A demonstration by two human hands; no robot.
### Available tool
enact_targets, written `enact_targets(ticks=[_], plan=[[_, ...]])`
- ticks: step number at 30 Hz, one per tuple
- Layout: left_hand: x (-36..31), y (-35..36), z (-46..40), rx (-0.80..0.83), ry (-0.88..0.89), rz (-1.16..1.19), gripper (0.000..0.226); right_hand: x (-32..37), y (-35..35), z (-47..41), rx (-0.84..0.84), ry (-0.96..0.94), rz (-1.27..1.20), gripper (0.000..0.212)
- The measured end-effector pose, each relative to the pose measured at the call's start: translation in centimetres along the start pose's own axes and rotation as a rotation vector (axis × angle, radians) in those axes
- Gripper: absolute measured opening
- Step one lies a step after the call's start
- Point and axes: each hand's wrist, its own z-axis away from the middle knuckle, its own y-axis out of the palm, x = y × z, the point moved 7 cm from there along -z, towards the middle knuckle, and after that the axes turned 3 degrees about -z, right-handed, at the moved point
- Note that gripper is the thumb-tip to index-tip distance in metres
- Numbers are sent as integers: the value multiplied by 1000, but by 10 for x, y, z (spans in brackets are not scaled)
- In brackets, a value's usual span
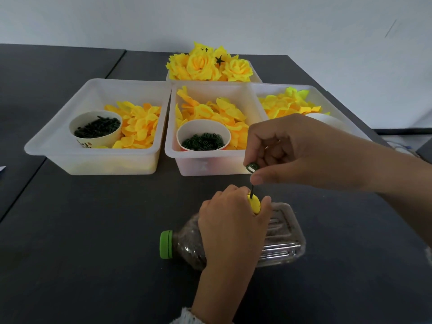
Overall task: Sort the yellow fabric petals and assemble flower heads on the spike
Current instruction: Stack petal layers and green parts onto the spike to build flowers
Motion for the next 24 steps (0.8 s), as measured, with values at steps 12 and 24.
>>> enact_targets(ticks=[12,24], plan=[[1,-1,0,30,-7,41,32,6,8,-1,37,-24,321,18],[4,-1,-1,118,-47,125,32,-14,17,-2,-81,-32,95,12]])
